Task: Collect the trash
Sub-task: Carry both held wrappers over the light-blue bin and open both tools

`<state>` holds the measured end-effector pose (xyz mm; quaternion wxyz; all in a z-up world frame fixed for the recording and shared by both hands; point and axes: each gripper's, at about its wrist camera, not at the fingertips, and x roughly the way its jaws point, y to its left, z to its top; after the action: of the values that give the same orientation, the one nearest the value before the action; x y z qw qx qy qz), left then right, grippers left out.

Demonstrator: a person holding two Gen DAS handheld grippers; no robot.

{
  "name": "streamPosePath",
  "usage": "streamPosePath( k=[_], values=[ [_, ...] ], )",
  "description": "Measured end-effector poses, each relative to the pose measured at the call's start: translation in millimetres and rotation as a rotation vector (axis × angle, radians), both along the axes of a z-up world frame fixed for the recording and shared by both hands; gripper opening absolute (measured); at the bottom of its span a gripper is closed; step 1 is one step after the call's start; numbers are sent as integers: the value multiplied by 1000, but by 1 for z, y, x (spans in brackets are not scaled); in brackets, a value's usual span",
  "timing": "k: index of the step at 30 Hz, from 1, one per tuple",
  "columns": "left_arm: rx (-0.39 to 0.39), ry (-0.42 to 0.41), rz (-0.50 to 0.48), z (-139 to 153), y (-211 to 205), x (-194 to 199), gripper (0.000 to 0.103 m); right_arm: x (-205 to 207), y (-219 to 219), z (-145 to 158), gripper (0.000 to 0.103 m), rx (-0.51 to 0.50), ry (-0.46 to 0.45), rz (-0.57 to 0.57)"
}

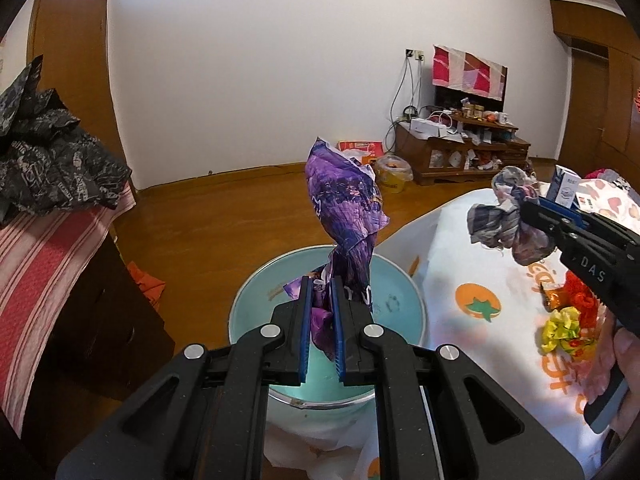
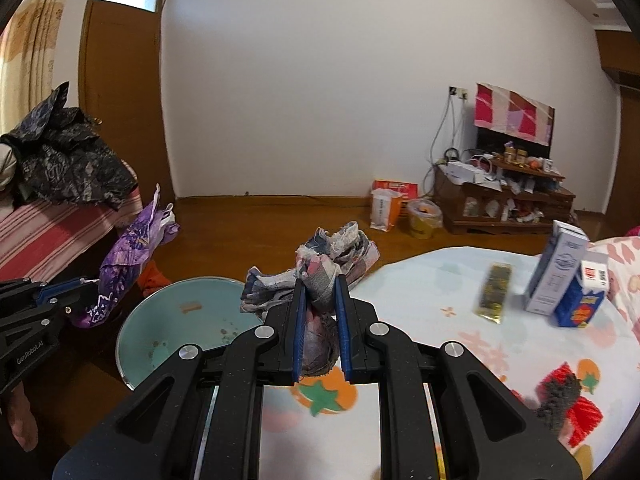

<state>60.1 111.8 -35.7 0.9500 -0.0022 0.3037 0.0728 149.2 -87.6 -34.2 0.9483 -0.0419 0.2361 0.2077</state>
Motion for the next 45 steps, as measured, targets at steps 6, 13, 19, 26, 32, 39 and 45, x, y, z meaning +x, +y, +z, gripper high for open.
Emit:
streamPosePath(
  k=[6, 13, 19, 26, 32, 39, 45],
  values=[
    [1, 9, 33, -3, 13, 0, 9, 4, 25, -5, 15, -10, 3, 47],
    [6, 14, 74, -7, 27, -2, 9, 7, 50, -9, 15, -17, 7, 104],
    [-2, 30, 104, -10, 39, 0, 9, 7, 69, -12, 15, -30, 10, 140],
    [-10, 40, 120, -13, 47, 0, 10, 5, 82, -13, 15, -44, 14, 169],
    [-15, 42, 126, -13, 48, 0, 10, 4, 88, -15, 15, -53, 18, 178],
    [-21, 45, 124, -15, 48, 0, 10, 4, 88, -16, 15, -53, 19, 177],
    [-25, 51, 116, -18, 51, 2, 10, 5, 87, -16, 15, -55, 20, 178]
  ],
)
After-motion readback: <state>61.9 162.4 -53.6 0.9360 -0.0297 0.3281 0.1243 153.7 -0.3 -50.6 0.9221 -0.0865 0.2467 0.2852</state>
